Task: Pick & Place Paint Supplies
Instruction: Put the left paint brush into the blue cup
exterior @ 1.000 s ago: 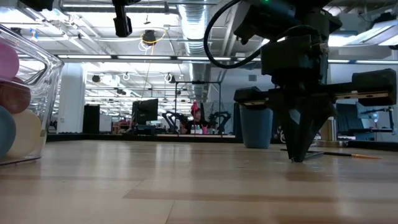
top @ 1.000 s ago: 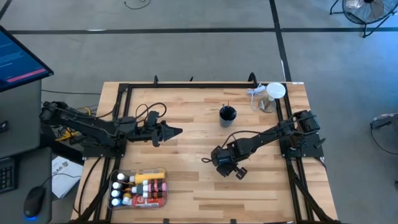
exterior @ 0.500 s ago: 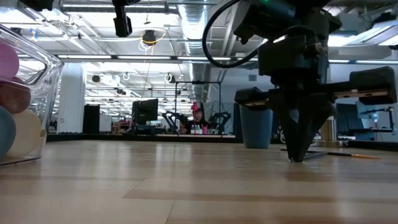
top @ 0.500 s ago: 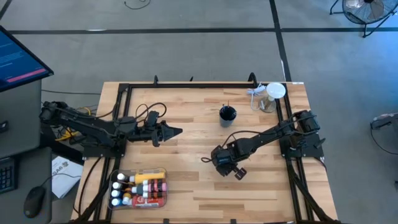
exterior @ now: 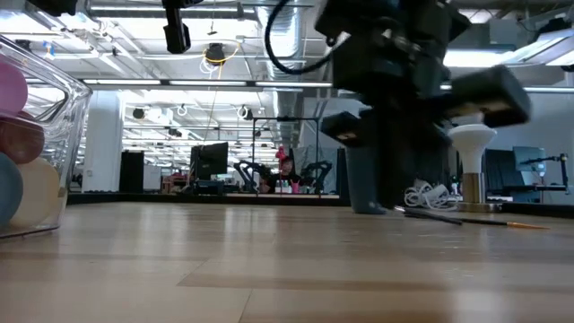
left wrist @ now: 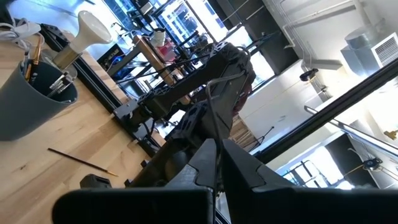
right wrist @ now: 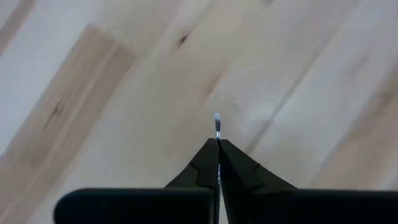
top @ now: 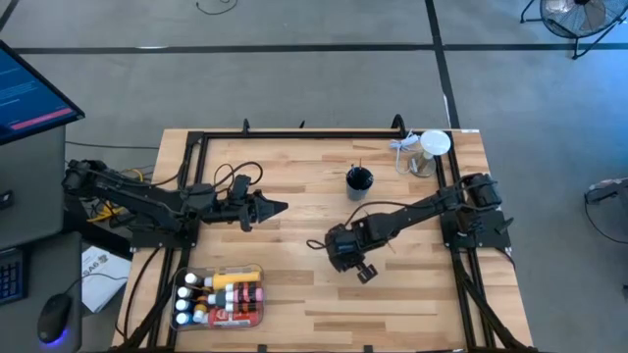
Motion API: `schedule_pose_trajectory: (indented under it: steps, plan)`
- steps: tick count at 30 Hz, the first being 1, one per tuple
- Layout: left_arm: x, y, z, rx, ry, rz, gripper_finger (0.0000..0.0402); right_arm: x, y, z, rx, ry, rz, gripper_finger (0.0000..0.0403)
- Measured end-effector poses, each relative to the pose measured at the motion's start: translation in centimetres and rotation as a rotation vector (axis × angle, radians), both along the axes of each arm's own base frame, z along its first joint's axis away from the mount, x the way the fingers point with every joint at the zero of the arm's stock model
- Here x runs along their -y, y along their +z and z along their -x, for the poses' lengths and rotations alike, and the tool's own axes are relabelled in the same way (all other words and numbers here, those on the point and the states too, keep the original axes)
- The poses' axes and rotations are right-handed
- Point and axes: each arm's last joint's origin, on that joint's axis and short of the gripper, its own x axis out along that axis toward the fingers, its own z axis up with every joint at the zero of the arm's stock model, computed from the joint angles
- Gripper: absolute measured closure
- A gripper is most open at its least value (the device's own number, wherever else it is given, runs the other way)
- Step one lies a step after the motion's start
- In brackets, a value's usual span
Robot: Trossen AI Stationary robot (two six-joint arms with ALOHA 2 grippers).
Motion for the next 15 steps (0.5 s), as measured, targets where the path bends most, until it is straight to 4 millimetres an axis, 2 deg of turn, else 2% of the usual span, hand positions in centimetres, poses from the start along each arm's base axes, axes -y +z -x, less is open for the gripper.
schedule_pose_trajectory:
  steps: [8,15]
  plan:
    - [0.0,0.0,0.0,0.000,0.000,-0.001,0.0401,1.4,2.6,-2.1,0.071,-0.107,-0.038,0.0402]
    - [0.0,0.0,0.0,0.000,0.000,-0.004,0.0401,3.0,6.0,-3.9,0.139,-0.169,-0.059,0.0402]
